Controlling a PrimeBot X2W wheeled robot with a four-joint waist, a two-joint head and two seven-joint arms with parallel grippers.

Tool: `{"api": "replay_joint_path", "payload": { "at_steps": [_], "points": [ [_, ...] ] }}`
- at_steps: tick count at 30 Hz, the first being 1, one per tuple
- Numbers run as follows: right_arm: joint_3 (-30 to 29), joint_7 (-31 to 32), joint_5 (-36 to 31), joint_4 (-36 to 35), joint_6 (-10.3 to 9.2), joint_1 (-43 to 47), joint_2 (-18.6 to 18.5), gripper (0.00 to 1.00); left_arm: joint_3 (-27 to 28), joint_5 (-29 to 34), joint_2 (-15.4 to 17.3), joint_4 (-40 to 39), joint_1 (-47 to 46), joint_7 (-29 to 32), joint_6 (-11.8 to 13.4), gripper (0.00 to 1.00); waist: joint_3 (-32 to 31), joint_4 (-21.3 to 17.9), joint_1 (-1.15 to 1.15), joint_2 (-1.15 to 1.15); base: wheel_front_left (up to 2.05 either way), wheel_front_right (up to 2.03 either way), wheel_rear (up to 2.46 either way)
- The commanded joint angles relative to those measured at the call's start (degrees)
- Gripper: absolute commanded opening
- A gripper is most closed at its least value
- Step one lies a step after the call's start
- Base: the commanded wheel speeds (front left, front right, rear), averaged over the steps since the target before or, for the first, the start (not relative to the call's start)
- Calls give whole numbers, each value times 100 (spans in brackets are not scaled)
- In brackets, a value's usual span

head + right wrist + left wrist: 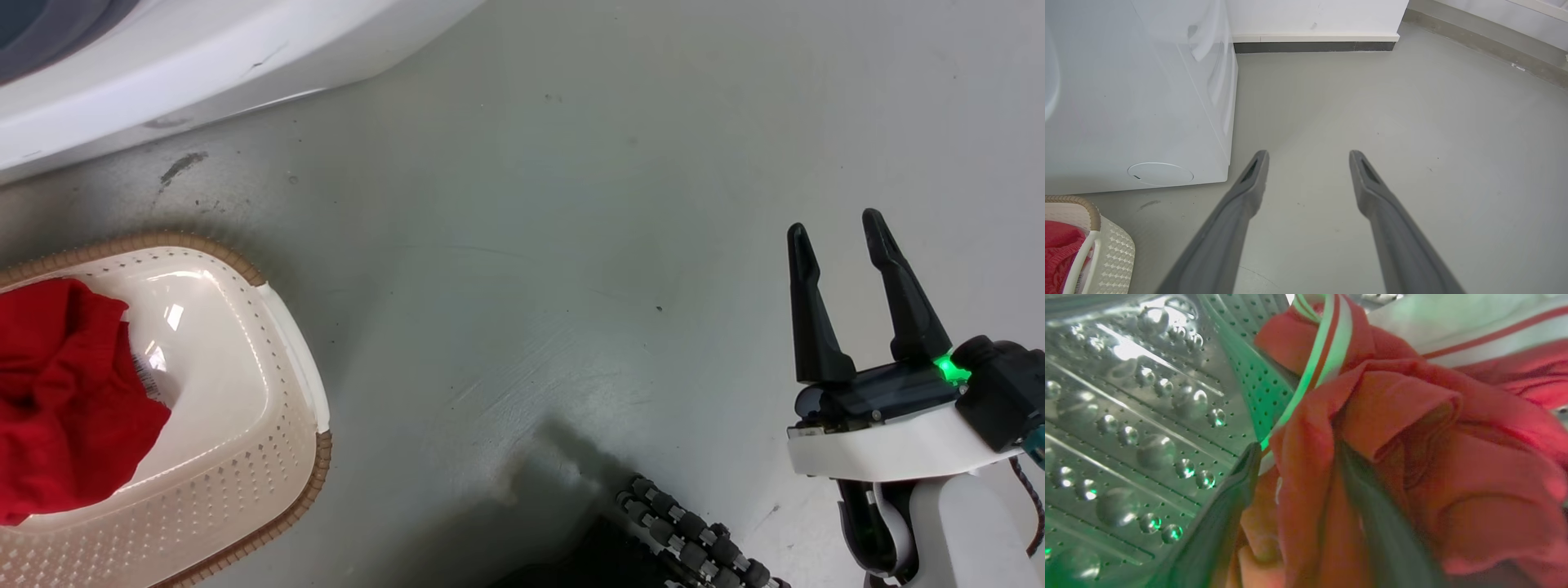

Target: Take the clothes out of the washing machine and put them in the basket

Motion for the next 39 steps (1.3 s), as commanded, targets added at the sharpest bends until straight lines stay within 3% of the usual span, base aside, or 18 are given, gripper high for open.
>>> {"api": "replay_joint_path", "payload": {
  "at_steps": [1, 2, 14, 20, 30, 39],
  "points": [
    [-22, -12, 36, -42, -6, 16, 7, 100, -139, -52, -60, 41, 123, 92, -13, 45, 17, 16, 0, 0, 0, 0, 0],
    [-21, -11, 35, -45, -5, 11, 7, 100, -175, -71, -47, -1, 99, 55, -13, 0, 28, 22, 0, 0, 0, 0, 0],
    [59, -12, 29, 34, -6, -231, 5, 100, -428, -273, 279, -202, 1, -679, -8, 0, -78, 20, 0, 0, 0, 0, 0],
    [-94, -12, -135, 137, -6, -314, 6, 100, -501, -487, 187, -302, 276, -1281, -8, 0, -503, 342, 0, 0, 0, 0, 0],
    [-376, -11, -468, 187, -6, -376, 3, 100, -516, -698, 80, -560, 1297, -2555, 18, 0, -1311, 902, 0, 0, 0, 0, 0],
    [-570, -11, -766, 379, -5, -123, 2, 100, -635, -804, -252, -865, 2764, -3885, 192, 0, -2210, 1406, 0, 0, 0, 0, 0]
  ]
}}
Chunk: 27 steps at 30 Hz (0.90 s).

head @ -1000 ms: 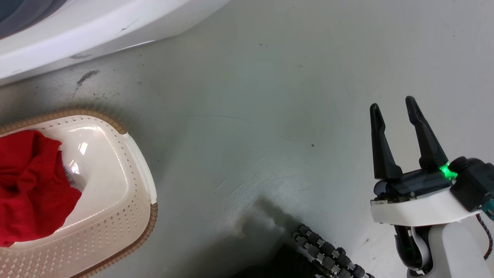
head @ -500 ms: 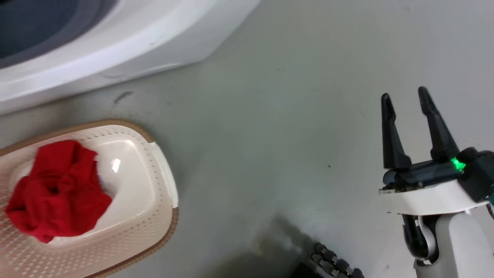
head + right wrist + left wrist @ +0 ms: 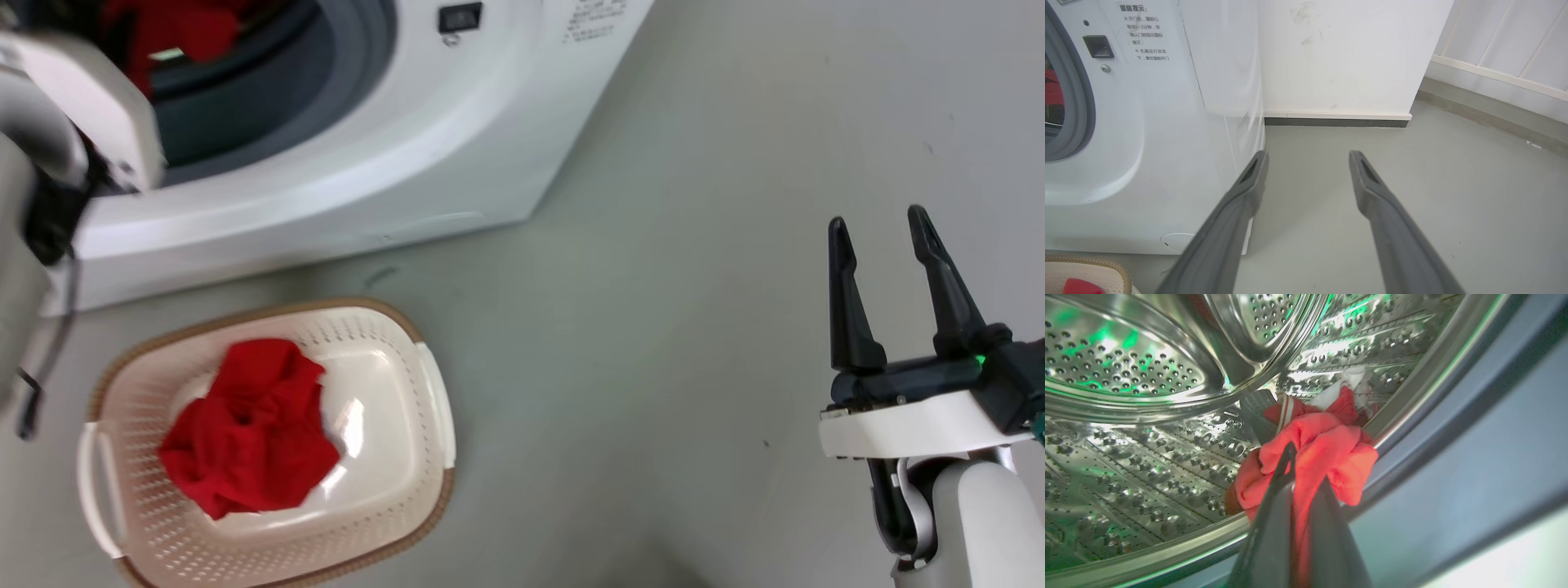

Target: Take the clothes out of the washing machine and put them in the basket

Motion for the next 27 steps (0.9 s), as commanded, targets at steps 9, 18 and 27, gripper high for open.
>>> {"api": "replay_joint_path", "payload": {
  "at_steps": [9, 18, 27],
  "points": [
    [-222, -11, -296, 106, -5, 303, -3, 100, 21, 46, -191, -658, 1129, -1068, 523, 0, -1025, 627, 1, 0, 0, 0, 0],
    [-366, -11, -436, 168, -6, 544, -3, 100, 825, 395, -247, -2272, 2250, -1285, 1435, 0, -1482, 961, 1, 0, 0, 0, 0],
    [-485, -11, -588, 204, -5, 662, -1, 100, 1790, 1157, -368, -3923, 3465, -1283, 1798, 0, -1853, 1210, 1, 0, 0, 0, 0]
  ]
}}
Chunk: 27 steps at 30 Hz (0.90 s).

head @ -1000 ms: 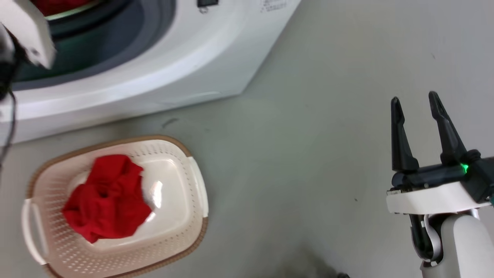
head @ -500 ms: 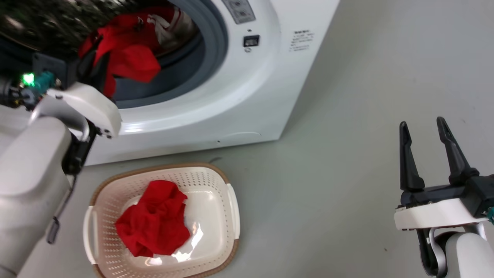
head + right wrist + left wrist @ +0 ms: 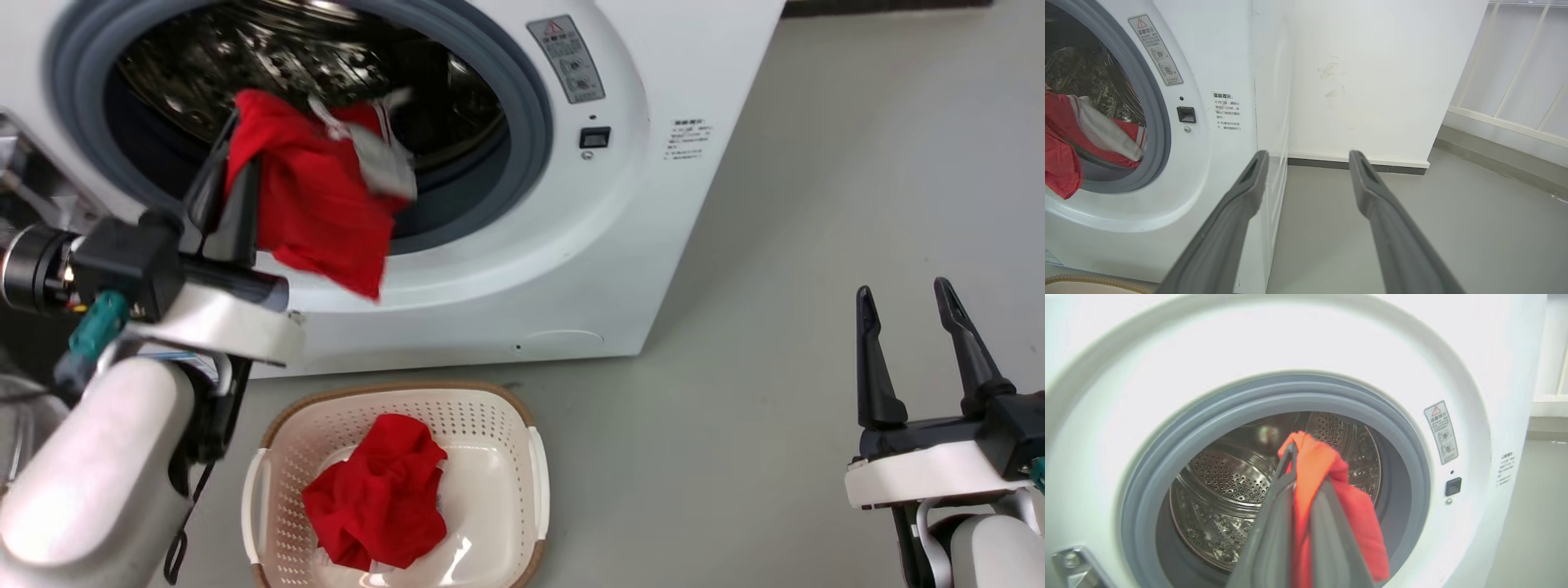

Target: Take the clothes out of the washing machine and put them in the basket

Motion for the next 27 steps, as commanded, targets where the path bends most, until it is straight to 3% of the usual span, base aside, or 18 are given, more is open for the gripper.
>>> {"api": "replay_joint_path", "payload": {
  "at_steps": [1, 9, 15, 20, 27],
  "points": [
    [-26, -10, -27, 18, -5, 88, 0, 100, 65, 116, -12, -187, 143, -27, 19, 0, -110, 90, 1, 0, 0, 0, 0],
    [-90, -10, -68, 38, -4, 193, 0, 100, 403, 508, -121, -1283, 733, -22, 12, 0, -310, 286, 1, 0, 0, 0, 0],
    [-77, -10, -76, 53, -4, 210, 0, 100, 269, 501, -75, -1558, 1095, -14, -96, 0, -316, 344, 1, 0, 0, 0, 0],
    [-11, -9, -75, 27, -5, 143, 0, 100, -94, 534, -111, -1354, 1355, 124, -248, 0, -177, 292, 1, 0, 0, 0, 0],
    [-20, -9, -64, 36, -4, 45, 1, 100, -864, 619, -493, -1047, 1496, 202, -617, 0, 104, 109, 1, 0, 0, 0, 0]
  ]
}}
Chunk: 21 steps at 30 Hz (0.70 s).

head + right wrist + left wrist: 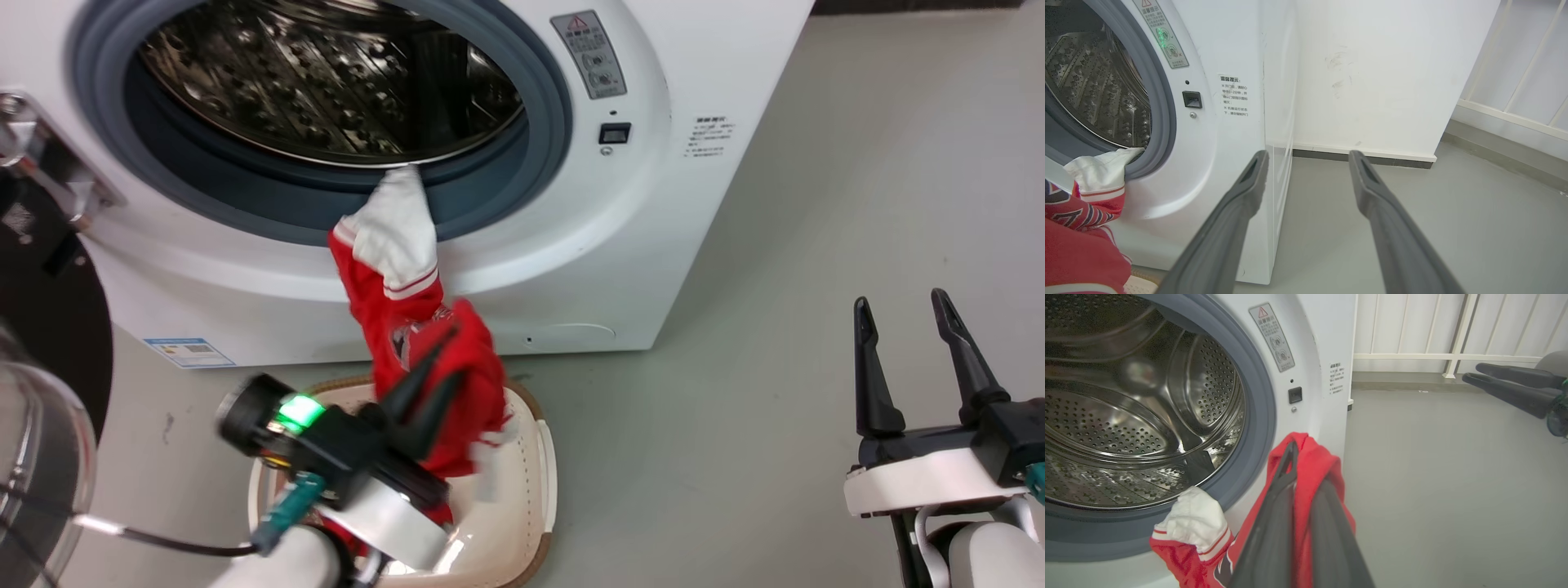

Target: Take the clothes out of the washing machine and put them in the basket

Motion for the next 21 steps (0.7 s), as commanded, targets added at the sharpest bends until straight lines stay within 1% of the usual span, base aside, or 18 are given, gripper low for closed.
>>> {"api": "replay_joint_path", "payload": {
  "at_steps": [1, 4, 8, 10, 15, 18, 21],
  "points": [
    [-11, -11, 14, 0, -6, -54, 1, 100, -30, -2, -38, 27, 38, 11, -21, 0, 74, -62, 0, 0, 0, 0, 0],
    [-17, -11, 41, -1, -6, -116, 1, 100, -232, 59, -134, 344, -6, 151, -78, 0, 228, -147, 0, 0, 0, 0, 0],
    [38, -11, 66, -58, -5, -190, 1, 100, -369, 50, -259, 1033, -146, 312, -155, 0, 514, -285, 0, 0, 0, 0, 0],
    [60, -10, 64, -74, -5, -254, 1, 100, -461, 24, -311, 1475, -212, 370, -274, 0, 699, -365, 0, 0, 0, 0, 0],
    [84, -11, 89, -134, -5, -412, 1, 100, -689, -10, -500, 2834, -489, 570, -620, 0, 1226, -591, 0, 0, 0, 0, 0],
    [105, -11, 115, -182, -6, -509, 2, 100, -784, 30, -609, 3692, -744, 659, -769, 0, 1593, -741, 0, 0, 0, 0, 0],
    [149, -11, 116, -250, -5, -600, 3, 100, -833, 85, -717, 4459, -1075, 624, -889, 0, 1953, -904, 0, 0, 0, 0, 0]
  ]
}}
